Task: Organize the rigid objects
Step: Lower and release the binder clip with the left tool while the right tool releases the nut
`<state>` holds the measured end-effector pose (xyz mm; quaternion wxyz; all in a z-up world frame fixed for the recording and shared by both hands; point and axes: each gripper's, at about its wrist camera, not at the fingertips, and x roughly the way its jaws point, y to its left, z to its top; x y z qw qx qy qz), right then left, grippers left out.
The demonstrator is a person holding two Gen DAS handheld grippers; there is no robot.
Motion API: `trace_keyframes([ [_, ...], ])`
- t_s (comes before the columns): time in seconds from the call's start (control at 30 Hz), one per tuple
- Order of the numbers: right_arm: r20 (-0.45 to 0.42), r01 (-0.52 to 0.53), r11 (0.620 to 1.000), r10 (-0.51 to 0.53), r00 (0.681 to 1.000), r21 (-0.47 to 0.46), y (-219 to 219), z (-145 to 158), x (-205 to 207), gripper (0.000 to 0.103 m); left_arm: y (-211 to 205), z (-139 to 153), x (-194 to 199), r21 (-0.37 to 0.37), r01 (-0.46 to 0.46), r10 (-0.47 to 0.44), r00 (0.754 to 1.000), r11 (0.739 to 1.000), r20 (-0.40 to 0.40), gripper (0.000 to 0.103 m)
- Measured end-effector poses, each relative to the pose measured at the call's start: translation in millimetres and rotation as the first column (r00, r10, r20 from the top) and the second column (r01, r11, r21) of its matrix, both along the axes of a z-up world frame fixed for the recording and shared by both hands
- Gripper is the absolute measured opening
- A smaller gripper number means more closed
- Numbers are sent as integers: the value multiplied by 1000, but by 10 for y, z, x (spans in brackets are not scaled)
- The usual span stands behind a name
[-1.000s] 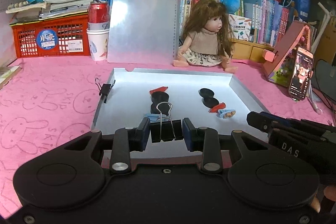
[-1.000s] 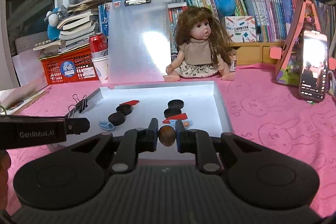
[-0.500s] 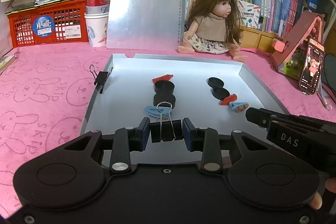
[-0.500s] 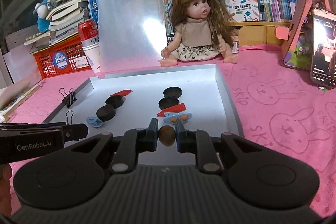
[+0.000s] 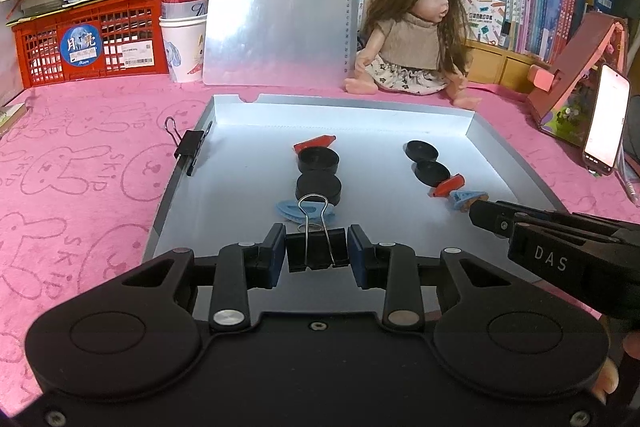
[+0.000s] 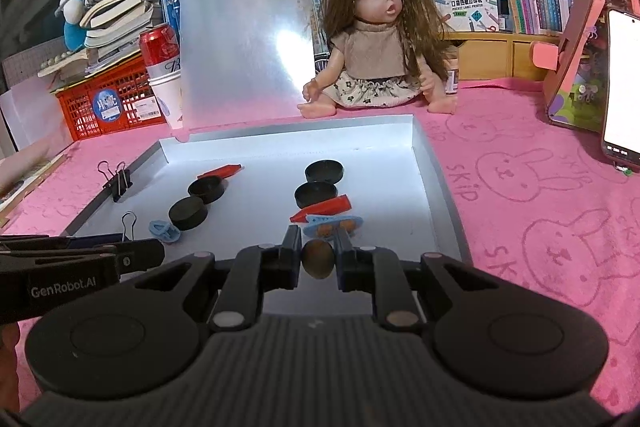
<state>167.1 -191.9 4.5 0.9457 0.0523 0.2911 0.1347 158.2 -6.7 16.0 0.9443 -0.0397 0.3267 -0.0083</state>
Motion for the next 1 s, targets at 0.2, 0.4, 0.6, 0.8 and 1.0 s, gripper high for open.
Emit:
trace_keyframes([
  [0.2,-6,-1,1000,1,1000,-7,22,-10,39,21,-5,-43,62,4,-8,9,1000,1000,-9,32],
  [0.4,-26,-3,1000,2,1000,-10,27,-25,104,21,13,-77,135,11,-14,15,1000,1000,-17,32],
  [0.6,-45,5,1000,-6,999,-8,35,-11,237,21,19,-86,266,25,-24,24,1000,999,-18,32],
  [0.8,-40,-8,999,6,999,-32,71,-22,308,21,27,-101,418,45,-44,45,999,998,-15,32],
  [1.0,-46,0,1000,0,999,-4,36,-20,358,26,21,-105,455,59,-44,44,999,997,-12,32],
])
